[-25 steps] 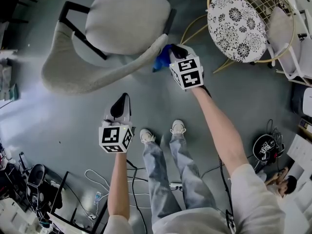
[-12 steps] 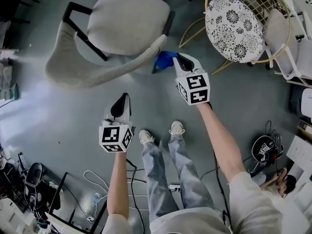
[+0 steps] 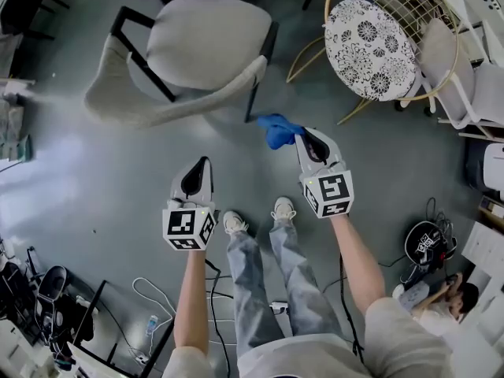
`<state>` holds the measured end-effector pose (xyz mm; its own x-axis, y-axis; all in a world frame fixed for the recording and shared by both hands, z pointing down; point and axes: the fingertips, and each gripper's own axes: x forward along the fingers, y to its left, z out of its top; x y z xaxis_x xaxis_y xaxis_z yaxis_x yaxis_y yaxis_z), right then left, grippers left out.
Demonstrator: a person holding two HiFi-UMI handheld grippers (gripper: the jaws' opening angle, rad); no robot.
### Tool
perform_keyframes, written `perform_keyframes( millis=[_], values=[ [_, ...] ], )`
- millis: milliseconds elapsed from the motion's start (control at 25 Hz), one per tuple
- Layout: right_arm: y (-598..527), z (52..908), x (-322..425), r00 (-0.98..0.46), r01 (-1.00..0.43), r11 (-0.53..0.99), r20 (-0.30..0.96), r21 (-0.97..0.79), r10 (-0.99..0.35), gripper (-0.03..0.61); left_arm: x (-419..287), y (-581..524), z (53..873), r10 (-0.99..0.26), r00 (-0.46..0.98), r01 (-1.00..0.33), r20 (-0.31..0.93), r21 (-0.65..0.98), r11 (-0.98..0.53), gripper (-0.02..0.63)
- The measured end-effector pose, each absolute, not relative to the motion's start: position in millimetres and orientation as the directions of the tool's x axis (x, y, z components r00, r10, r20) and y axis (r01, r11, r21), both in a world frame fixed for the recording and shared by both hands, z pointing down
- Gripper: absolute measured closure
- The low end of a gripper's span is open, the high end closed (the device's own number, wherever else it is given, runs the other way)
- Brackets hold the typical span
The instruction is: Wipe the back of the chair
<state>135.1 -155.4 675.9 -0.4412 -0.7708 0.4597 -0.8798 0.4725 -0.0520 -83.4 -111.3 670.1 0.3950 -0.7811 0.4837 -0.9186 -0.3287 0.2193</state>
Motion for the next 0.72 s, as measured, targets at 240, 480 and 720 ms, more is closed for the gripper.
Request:
perform_keyframes(
  millis=[240,480,720],
  values=[
    [-107.0,669.3,150.6,-0.419,-0.889,0.454,0.49,-0.054,-0.764,0.549,-91.4,-77.2,657.0,-0.791,0.376,-0.926,0.483,0.226,-0.302,0.611],
    [-89.9,640.7,159.7,-0.411,-0.895,0.444,0.486,-0.051,-0.771,0.549,-91.6,-59.2,625.9,-0.811,0.356,-0.933,0.464,0.226,-0.281,0.611],
    [-100.8,569.0,166.2,-0.407,-0.903,0.425,0.429,-0.059,-0.806,0.549,-92.5,-64.0,560.5,-0.848,0.332,-0.941,0.414,0.207,-0.267,0.611]
  ],
)
